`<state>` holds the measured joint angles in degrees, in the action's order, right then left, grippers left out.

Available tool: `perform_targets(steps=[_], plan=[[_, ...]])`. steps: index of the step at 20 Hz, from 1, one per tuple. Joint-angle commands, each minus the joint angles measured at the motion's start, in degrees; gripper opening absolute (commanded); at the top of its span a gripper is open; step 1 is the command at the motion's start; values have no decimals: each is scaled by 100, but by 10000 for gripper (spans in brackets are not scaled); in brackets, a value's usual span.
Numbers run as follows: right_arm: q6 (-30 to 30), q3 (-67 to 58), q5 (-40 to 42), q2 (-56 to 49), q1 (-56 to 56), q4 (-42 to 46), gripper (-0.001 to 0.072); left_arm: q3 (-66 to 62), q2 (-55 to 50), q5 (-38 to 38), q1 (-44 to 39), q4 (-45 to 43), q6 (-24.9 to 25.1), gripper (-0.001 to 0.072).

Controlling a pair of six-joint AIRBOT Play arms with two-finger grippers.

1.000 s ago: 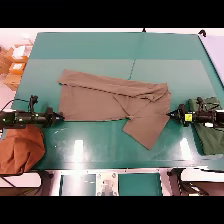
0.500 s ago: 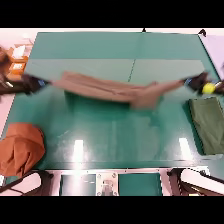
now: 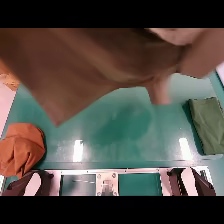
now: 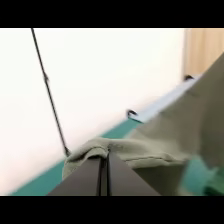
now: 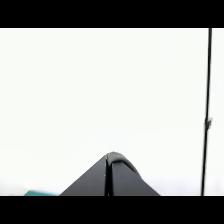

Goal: Fold the shirts.

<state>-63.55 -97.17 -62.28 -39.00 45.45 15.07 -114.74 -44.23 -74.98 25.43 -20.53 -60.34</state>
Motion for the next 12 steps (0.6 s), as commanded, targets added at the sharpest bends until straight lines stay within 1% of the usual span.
perform_targets(steps=[1,2,3,6,7,8,10,12], plan=[[-74,-332,533,302,107,313,19,-708,184,249,2,-1093,-365,27],[-74,-280,516,238,107,363,19,-605,170,184,2,-1419,-560,27],[-76,-153,474,164,107,358,19,-358,173,138,2,-1558,-584,27],[-46,654,330,-90,26,306,19,1056,155,28,2,-1552,-560,27],[103,1051,332,-199,-149,308,19,1668,87,55,2,-1517,-505,27],[271,1434,334,-332,-369,321,19,2247,-26,68,2,-1373,-352,27],[459,2240,417,-721,-914,378,19,3451,-402,190,2,-693,232,27],[579,2957,839,-1261,-1506,597,19,4452,-940,501,0,-258,769,28]])
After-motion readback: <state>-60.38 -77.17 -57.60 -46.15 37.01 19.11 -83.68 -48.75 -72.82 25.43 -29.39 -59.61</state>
